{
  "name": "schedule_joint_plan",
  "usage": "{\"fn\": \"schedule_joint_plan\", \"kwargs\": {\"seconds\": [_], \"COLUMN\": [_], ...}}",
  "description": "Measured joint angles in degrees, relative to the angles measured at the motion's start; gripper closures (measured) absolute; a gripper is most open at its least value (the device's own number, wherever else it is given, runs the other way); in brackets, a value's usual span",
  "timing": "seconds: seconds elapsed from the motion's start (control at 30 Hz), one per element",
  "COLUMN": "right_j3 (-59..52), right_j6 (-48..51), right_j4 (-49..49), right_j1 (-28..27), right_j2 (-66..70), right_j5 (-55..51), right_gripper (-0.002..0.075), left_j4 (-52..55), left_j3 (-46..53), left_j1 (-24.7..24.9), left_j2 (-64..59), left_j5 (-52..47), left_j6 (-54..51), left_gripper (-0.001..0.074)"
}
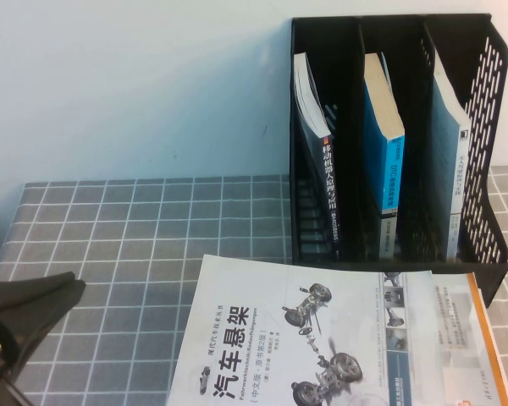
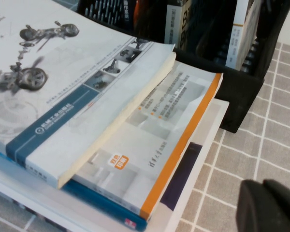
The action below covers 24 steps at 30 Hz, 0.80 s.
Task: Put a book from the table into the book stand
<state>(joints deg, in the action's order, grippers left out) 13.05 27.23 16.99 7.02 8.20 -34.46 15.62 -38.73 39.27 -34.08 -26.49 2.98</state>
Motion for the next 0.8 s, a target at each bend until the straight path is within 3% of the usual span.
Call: {"fn": "schedule_joint_plan", "kwargs": {"seconds": [0.2, 0.47, 0.8], "right_j3": [0.0, 0.0, 0.0], "right_j6": [0.0, 0.0, 0.0], "right_j4": [0.4, 0.5, 0.5], "right_j1": [0.0, 0.0, 0.0], "right_j2": [0.0, 0.0, 0.0], "right_j5": [0.0, 0.1, 0.1], "right_gripper": [0.0729, 0.0729, 0.0729], "left_j4": [-4.9, -9.7, -17.2], "left_j3": [4.9, 19.2, 33.1], "left_j1": [-2.8, -18.2, -32.2], "left_j2": [6.3, 23.5, 34.7], "left_j5": [0.1, 9.7, 6.7], "left_j6": [0.4, 1.2, 1.5], "left_gripper": [0.0734, 0.0734, 0.0734]}}
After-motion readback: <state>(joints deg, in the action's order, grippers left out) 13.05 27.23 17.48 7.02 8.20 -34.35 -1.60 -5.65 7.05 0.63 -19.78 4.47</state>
